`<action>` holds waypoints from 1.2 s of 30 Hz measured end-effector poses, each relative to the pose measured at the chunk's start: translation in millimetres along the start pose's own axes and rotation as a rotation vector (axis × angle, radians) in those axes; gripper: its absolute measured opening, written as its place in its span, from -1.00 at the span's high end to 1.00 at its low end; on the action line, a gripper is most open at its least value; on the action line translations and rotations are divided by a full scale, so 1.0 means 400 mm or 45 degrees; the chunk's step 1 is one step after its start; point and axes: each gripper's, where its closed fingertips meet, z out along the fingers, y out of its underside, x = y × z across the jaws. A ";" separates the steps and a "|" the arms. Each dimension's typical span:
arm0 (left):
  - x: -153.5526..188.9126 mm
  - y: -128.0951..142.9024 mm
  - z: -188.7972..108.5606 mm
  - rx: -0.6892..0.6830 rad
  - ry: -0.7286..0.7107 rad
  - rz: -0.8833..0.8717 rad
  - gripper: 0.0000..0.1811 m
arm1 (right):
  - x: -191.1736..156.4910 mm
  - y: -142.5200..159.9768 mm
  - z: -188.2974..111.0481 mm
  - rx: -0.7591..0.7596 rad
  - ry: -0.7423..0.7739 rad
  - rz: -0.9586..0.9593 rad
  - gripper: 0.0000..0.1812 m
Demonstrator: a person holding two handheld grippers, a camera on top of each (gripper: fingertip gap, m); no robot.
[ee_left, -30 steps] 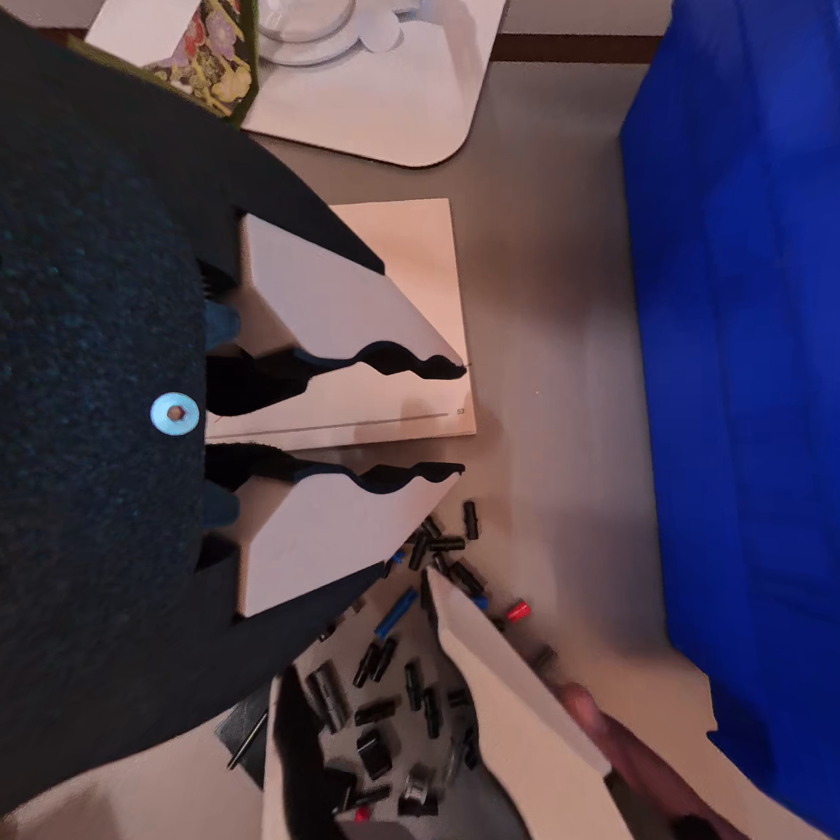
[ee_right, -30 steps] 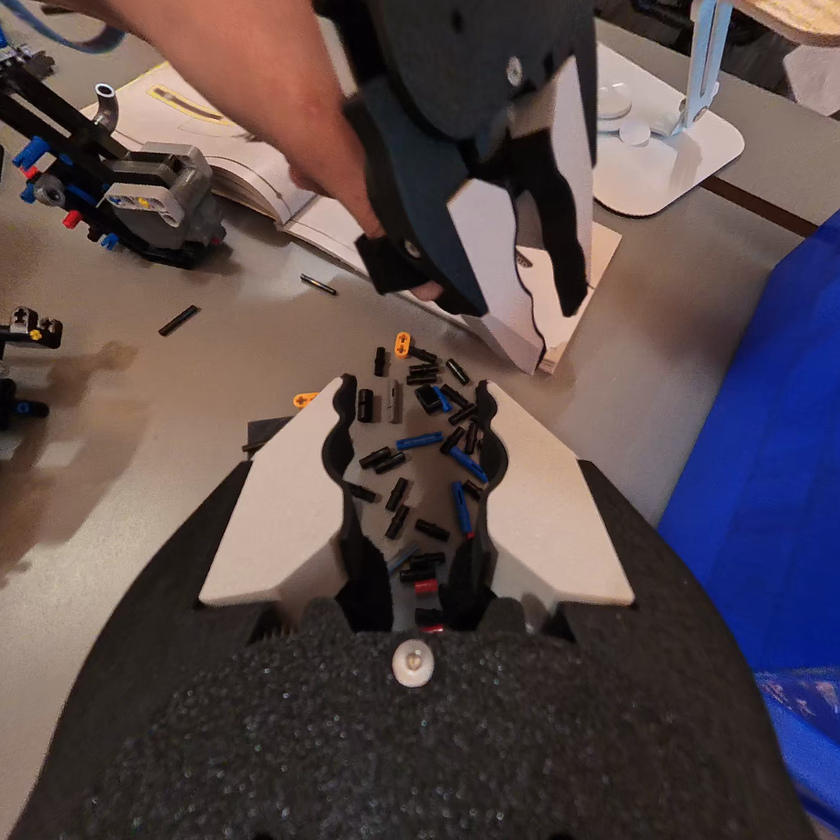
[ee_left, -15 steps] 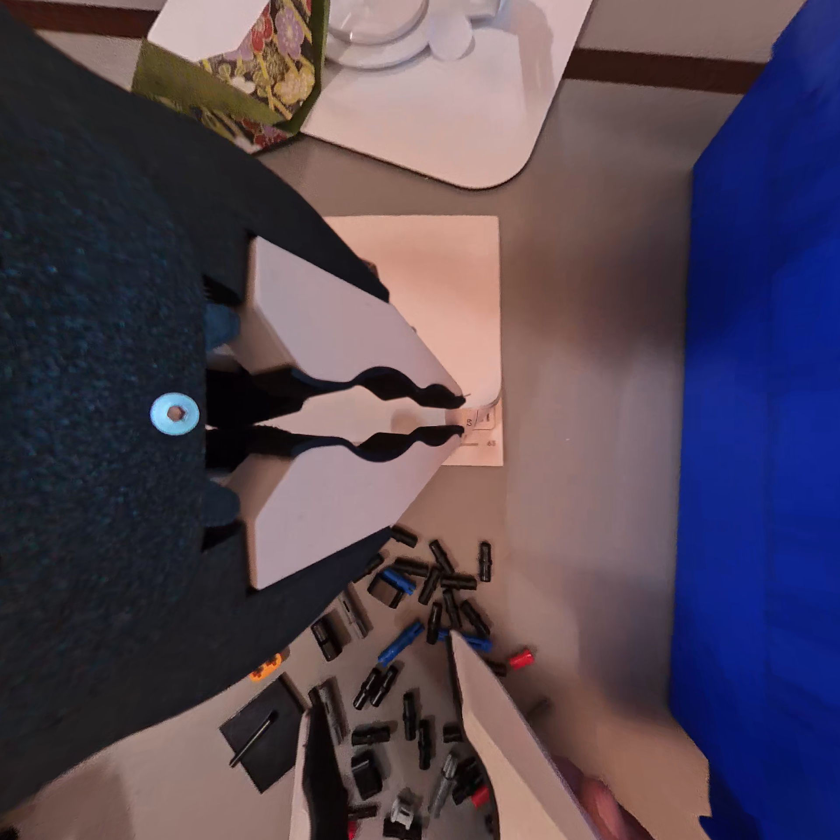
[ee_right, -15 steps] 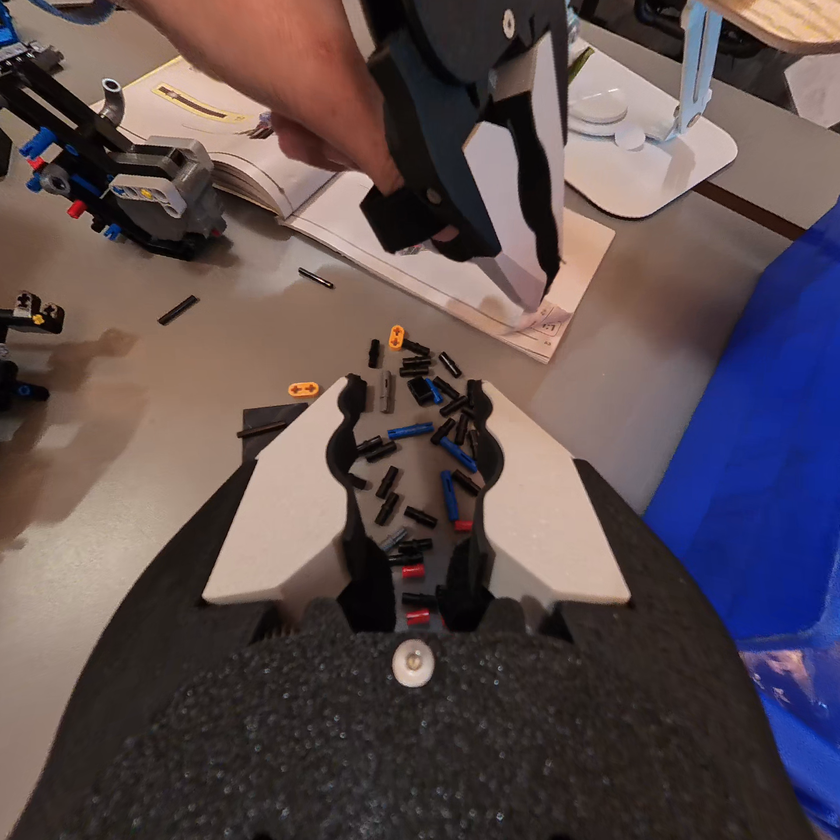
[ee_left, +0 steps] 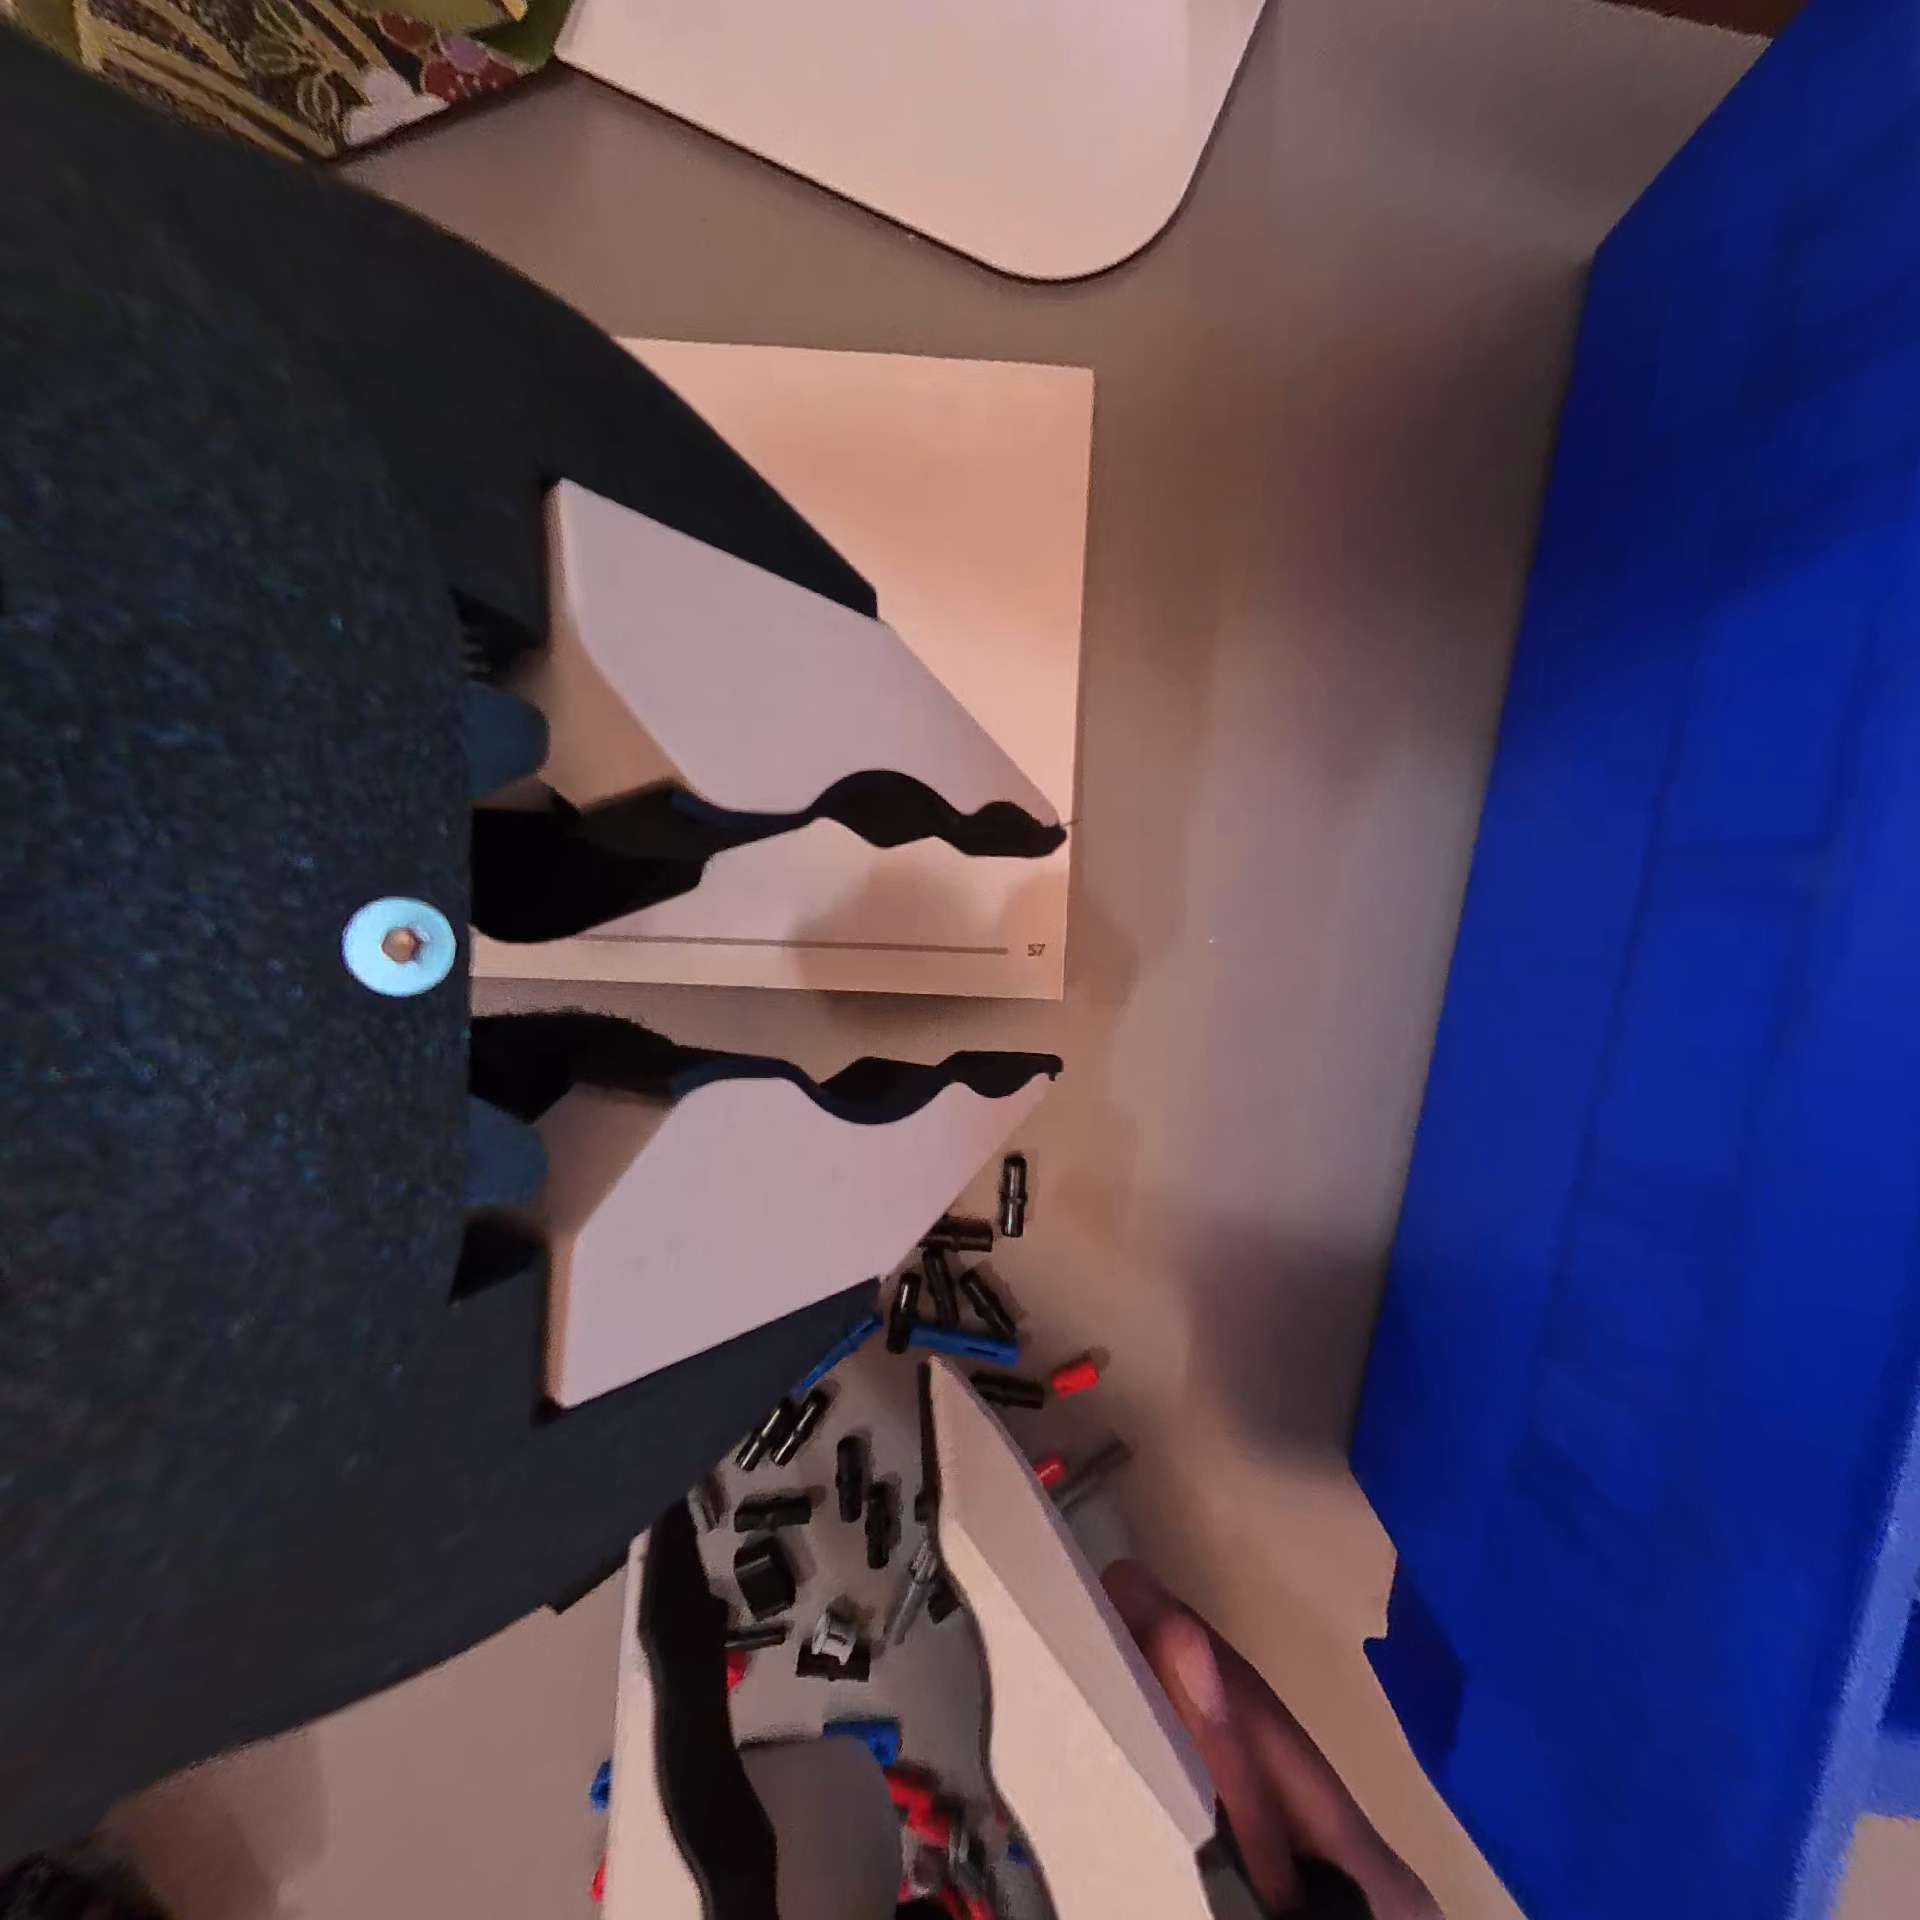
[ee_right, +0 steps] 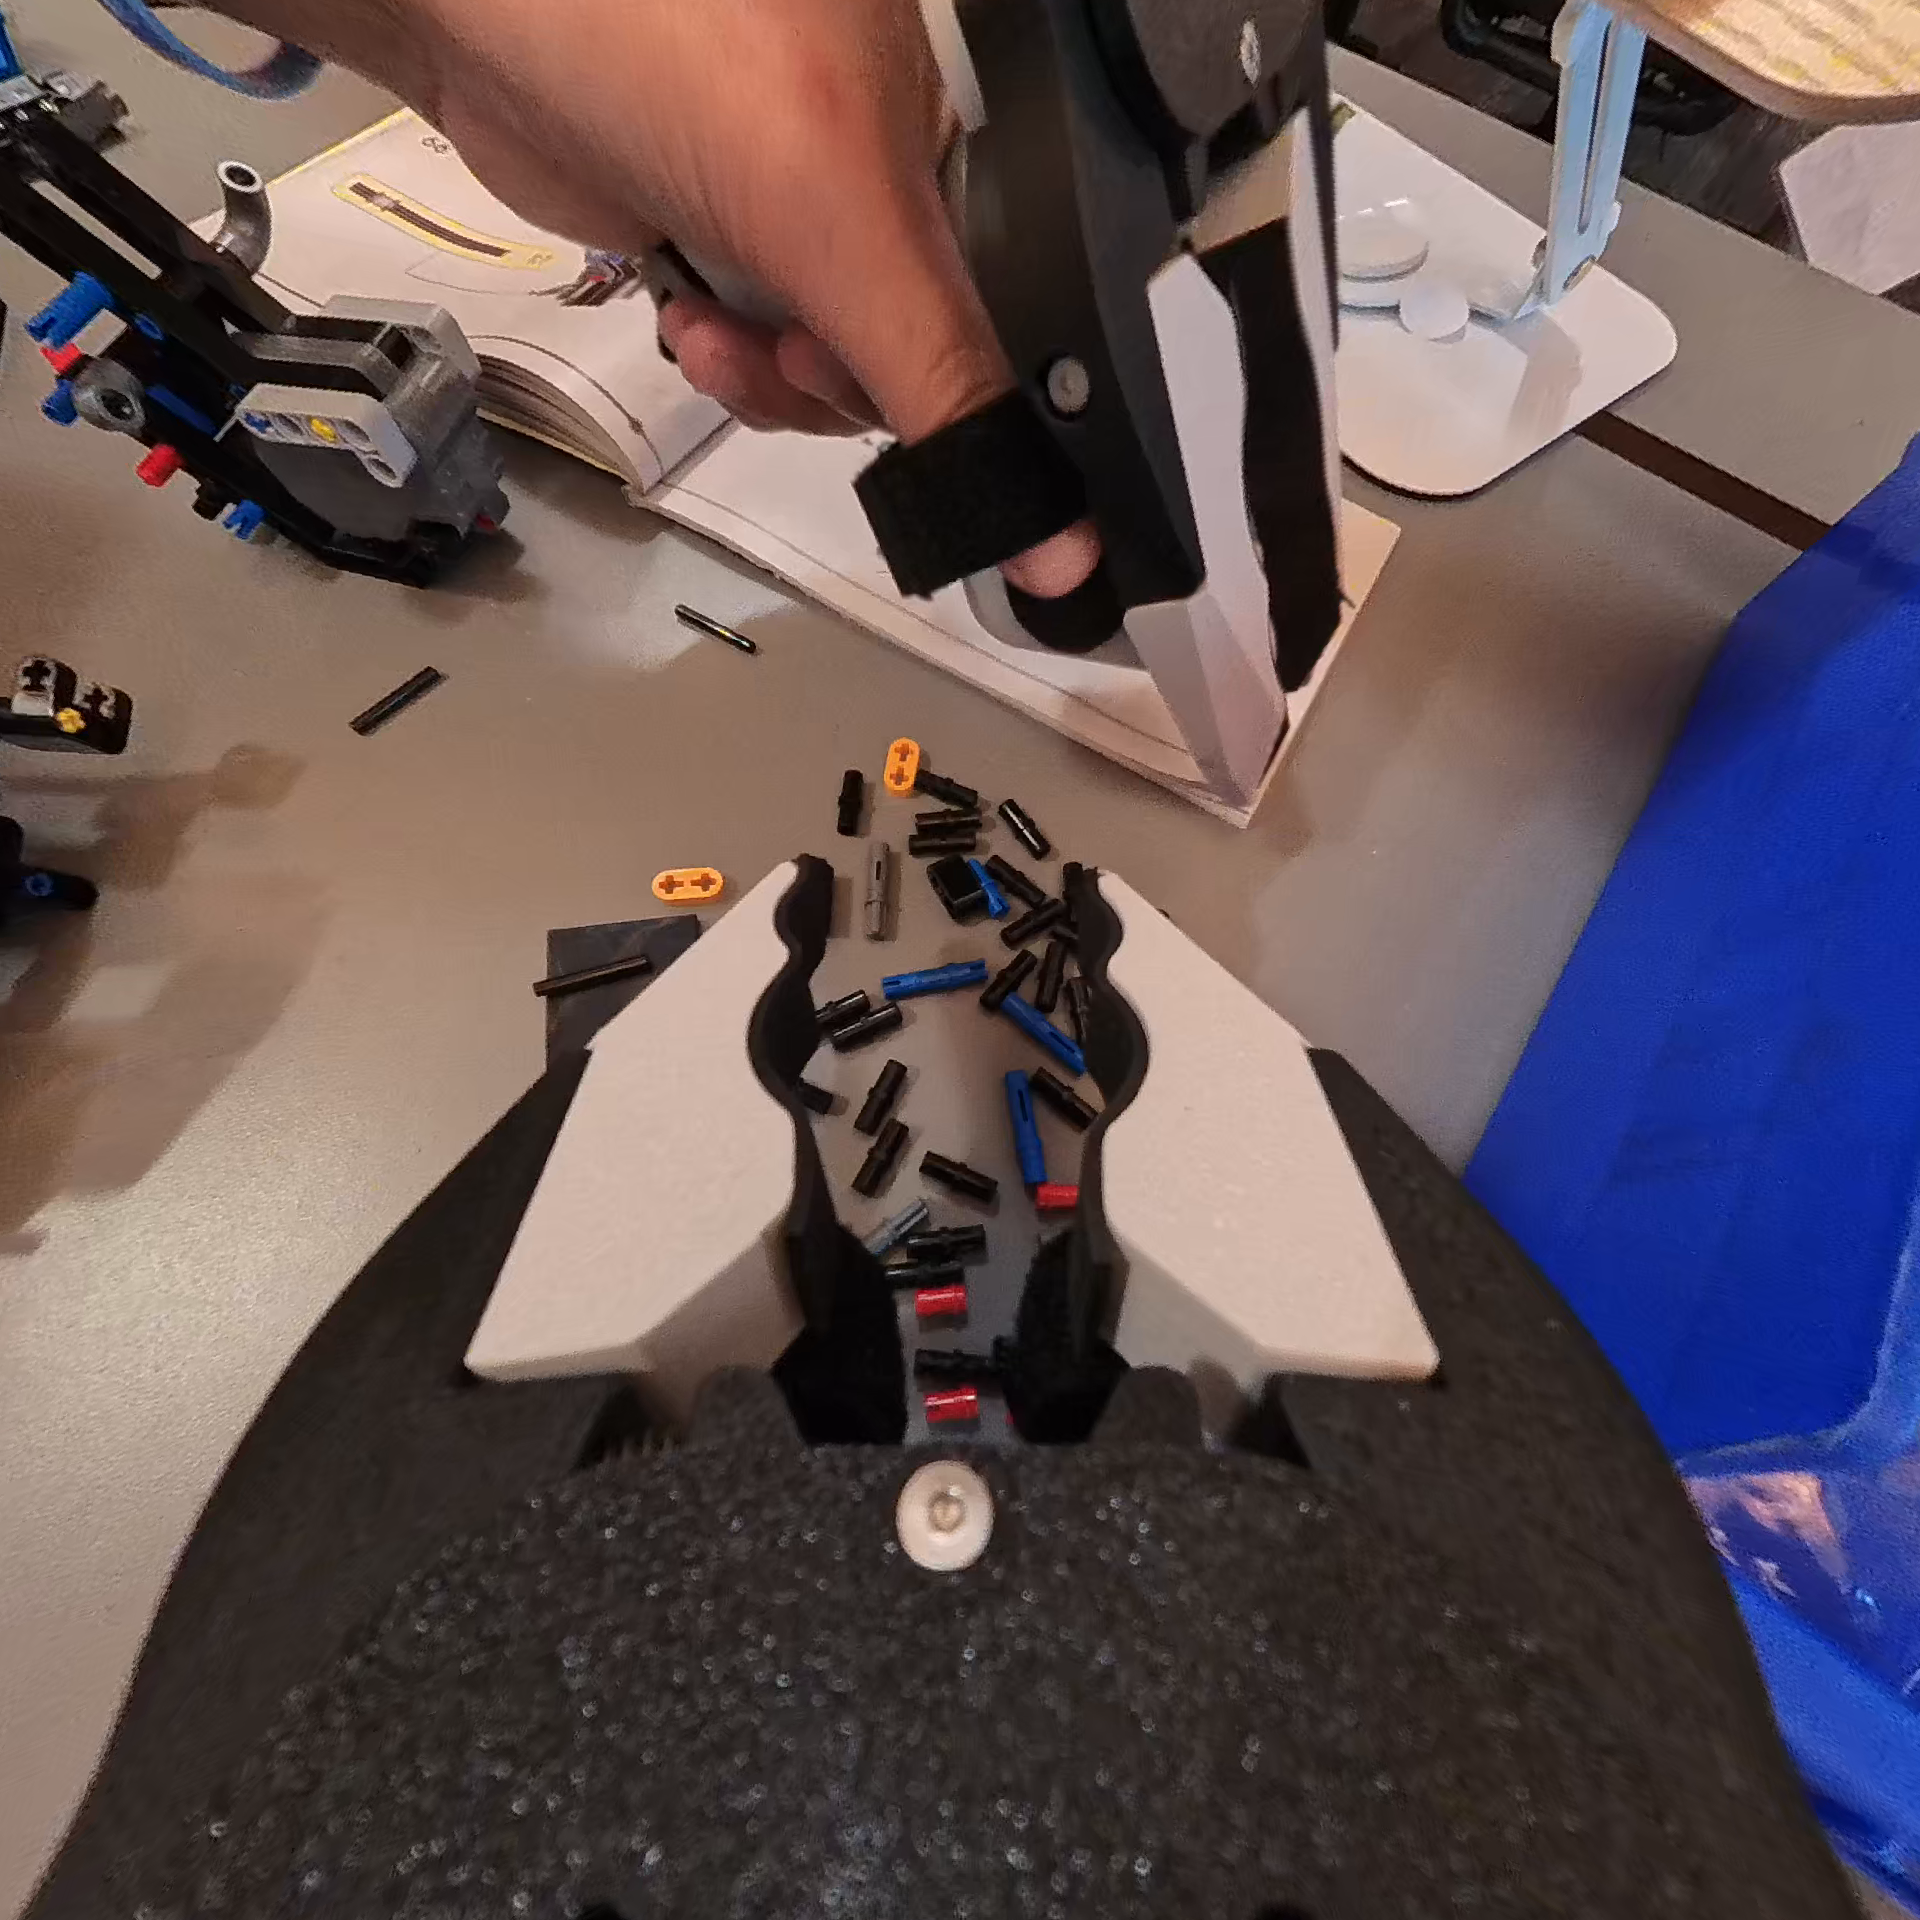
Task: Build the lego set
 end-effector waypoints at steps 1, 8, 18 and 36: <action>-0.004 0.000 0.004 -0.009 -0.031 0.016 0.60 | 0.000 0.001 0.000 -0.002 0.002 -0.003 0.48; -0.039 0.016 0.017 -0.059 -0.183 0.122 0.67 | 0.001 0.004 -0.002 -0.006 0.005 -0.009 0.48; -0.017 0.020 0.013 -0.059 -0.162 0.150 0.65 | -0.005 0.005 -0.002 -0.014 0.009 -0.034 0.49; -0.038 0.026 -0.011 -0.076 -0.245 0.208 1.00 | -0.003 0.008 -0.002 -0.019 0.012 -0.040 0.50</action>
